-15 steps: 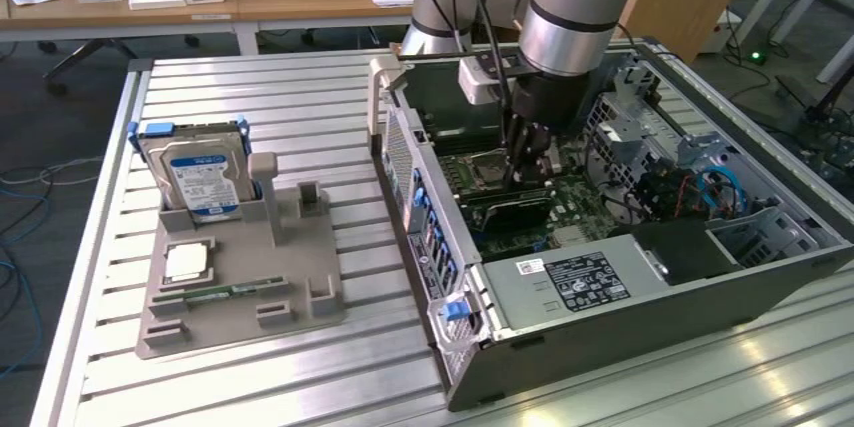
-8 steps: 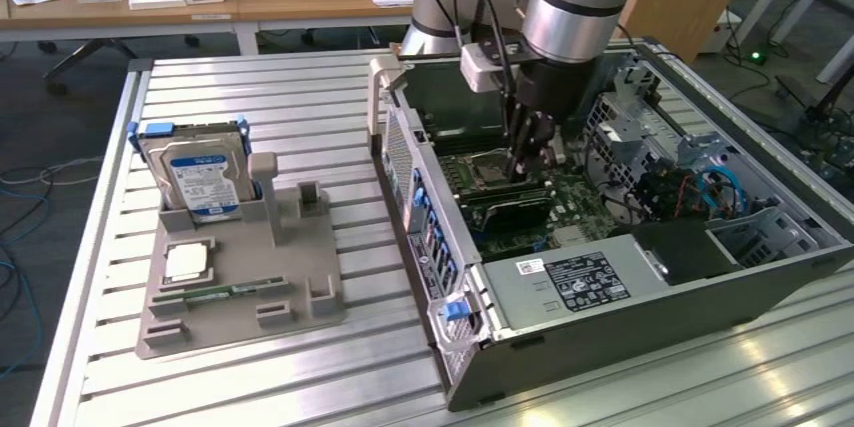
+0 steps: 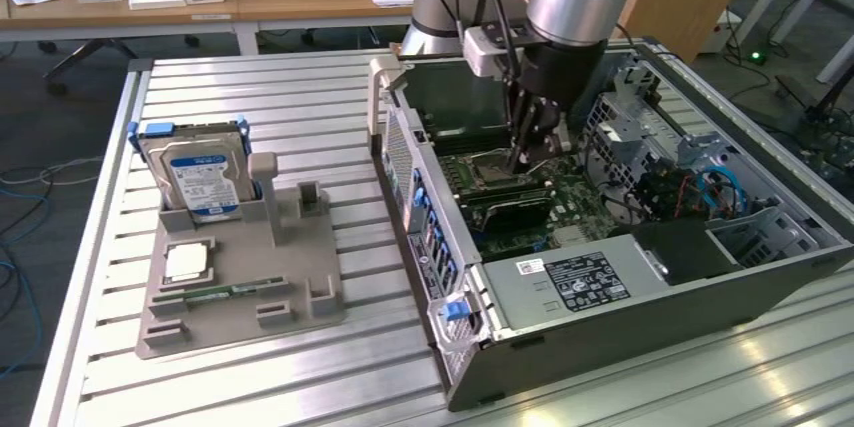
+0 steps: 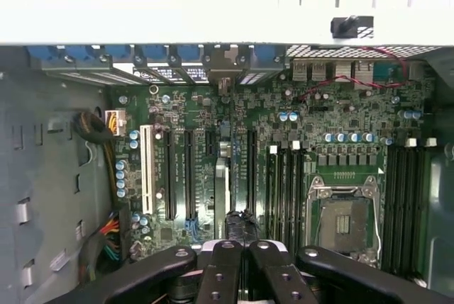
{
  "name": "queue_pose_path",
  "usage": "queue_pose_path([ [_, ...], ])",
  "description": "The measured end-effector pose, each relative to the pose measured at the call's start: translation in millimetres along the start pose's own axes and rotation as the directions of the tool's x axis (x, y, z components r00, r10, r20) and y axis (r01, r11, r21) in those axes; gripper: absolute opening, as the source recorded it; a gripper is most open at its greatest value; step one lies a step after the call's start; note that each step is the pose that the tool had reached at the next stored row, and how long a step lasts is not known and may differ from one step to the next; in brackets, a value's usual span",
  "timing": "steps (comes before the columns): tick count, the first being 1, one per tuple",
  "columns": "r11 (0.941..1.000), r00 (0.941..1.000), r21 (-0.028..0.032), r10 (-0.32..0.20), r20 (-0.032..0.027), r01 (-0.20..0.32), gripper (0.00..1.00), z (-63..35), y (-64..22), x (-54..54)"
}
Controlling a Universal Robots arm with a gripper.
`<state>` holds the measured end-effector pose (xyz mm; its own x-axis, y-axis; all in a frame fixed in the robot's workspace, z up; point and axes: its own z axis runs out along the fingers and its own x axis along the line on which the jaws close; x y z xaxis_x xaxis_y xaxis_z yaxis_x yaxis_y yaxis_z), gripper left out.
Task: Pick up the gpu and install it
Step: 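Press down on the gpu until it lock into place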
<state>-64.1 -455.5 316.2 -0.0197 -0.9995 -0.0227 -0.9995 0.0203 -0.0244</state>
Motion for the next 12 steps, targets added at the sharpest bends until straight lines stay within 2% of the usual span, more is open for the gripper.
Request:
queue_pose_path([
  [6, 1.0, 1.0, 0.0, 0.0, -0.0007, 0.0, 0.11, -8.0, -0.2, -0.3],
  [12, 1.0, 1.0, 0.0001, 0.0, -0.0007, 0.0, 0.11, -8.3, -0.2, -0.3],
])
